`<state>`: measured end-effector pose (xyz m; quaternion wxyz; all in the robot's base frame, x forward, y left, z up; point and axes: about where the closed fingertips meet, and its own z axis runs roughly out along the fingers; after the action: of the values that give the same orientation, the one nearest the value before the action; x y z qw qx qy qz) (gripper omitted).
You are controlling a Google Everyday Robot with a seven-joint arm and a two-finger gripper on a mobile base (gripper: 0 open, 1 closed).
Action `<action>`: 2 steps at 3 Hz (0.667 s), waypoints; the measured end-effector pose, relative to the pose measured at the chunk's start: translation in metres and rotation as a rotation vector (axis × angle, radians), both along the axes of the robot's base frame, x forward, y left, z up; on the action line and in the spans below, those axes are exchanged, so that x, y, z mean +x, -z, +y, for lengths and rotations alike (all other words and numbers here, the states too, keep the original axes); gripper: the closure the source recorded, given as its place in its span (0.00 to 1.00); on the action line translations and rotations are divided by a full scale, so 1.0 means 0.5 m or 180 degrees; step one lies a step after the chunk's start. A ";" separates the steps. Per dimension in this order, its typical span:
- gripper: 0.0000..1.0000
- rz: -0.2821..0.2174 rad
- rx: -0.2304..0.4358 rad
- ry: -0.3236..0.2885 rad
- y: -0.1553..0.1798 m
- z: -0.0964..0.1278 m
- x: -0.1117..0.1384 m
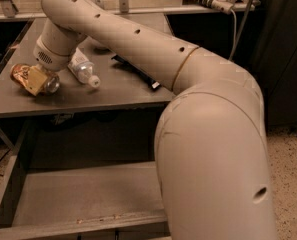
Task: Pick orange can from top drawer and place on counter
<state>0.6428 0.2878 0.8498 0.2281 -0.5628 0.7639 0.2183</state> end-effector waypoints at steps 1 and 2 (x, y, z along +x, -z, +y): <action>0.21 0.0000 0.0000 0.0000 0.000 0.000 0.000; 0.00 0.0000 0.0000 0.0000 0.000 0.000 0.000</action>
Offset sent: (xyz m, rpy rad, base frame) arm 0.0000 0.0000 0.0000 0.0000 0.0000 0.0000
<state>0.6428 0.2878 0.8497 0.2280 -0.5628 0.7639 0.2184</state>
